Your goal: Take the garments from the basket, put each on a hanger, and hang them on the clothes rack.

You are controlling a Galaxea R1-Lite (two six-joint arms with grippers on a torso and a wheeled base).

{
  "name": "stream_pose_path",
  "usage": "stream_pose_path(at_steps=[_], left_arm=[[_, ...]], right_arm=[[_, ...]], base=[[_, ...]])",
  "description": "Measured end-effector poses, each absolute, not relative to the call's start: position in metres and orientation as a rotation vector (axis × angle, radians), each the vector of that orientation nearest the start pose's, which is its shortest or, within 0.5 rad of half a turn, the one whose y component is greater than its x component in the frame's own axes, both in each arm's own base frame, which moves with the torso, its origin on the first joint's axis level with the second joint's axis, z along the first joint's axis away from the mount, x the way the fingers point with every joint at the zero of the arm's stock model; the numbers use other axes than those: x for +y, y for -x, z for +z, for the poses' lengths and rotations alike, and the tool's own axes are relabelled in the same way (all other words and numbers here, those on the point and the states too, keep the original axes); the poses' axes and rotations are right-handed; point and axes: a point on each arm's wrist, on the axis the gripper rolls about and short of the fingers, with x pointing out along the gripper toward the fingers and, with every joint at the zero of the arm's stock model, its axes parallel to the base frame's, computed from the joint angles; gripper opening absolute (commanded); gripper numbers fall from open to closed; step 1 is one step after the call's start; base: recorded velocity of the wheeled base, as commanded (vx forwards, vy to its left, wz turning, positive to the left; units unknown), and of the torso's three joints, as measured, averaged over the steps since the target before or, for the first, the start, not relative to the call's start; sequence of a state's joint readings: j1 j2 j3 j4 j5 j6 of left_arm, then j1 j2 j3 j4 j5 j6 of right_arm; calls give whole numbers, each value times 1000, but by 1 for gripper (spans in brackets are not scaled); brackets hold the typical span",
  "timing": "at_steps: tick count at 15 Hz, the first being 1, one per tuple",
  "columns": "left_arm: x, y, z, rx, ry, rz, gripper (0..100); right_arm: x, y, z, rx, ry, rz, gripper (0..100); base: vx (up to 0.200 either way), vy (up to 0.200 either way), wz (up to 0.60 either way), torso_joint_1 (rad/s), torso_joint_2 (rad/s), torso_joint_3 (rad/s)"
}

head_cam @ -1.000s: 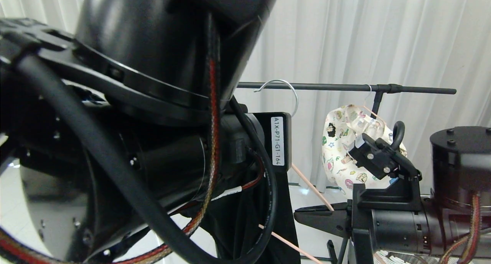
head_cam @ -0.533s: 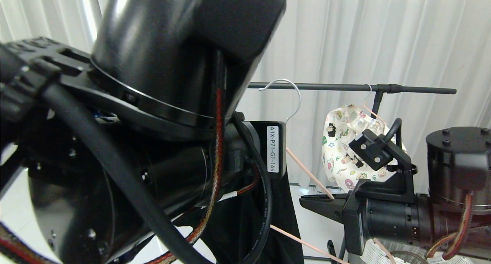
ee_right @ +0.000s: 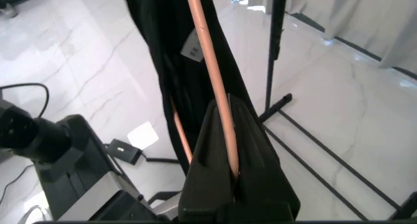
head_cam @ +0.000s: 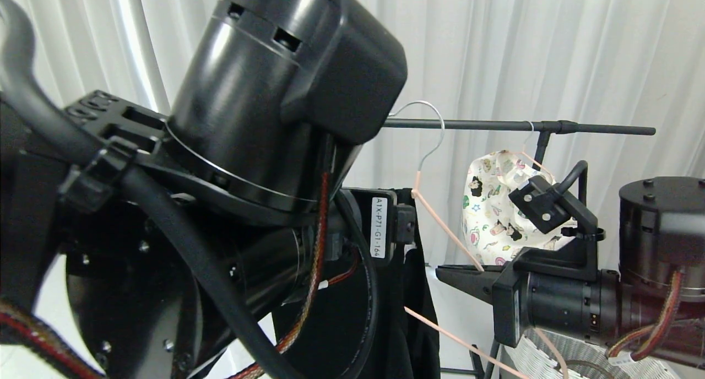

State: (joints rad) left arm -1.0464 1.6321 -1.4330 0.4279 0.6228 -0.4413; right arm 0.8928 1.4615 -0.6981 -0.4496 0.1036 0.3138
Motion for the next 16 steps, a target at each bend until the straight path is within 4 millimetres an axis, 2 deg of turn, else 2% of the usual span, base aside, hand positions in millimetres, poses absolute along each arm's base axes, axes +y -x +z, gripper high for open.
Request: stream_pose_path(at_steps=[5,8,13,16], left_arm=[[-237,-148,285,487,-44,-323,100],[-226,-141,279,493,-132,-337,100],[-189,-120,259,499,-246,-372,100],[-157,-100,251,514,-320,-552,100]], right_arm=[[184,-159,205,409,-176,895,0],[178,-161,204,379,-128,884,0],[169,-155,190,369,9,914,0],[159,-144,181,362,87,1001,0]], base=[[0,0,0,0,0,0],[0,0,0,0,0,0],[0,0,0,0,0,0],[0,0,0,0,0,0]])
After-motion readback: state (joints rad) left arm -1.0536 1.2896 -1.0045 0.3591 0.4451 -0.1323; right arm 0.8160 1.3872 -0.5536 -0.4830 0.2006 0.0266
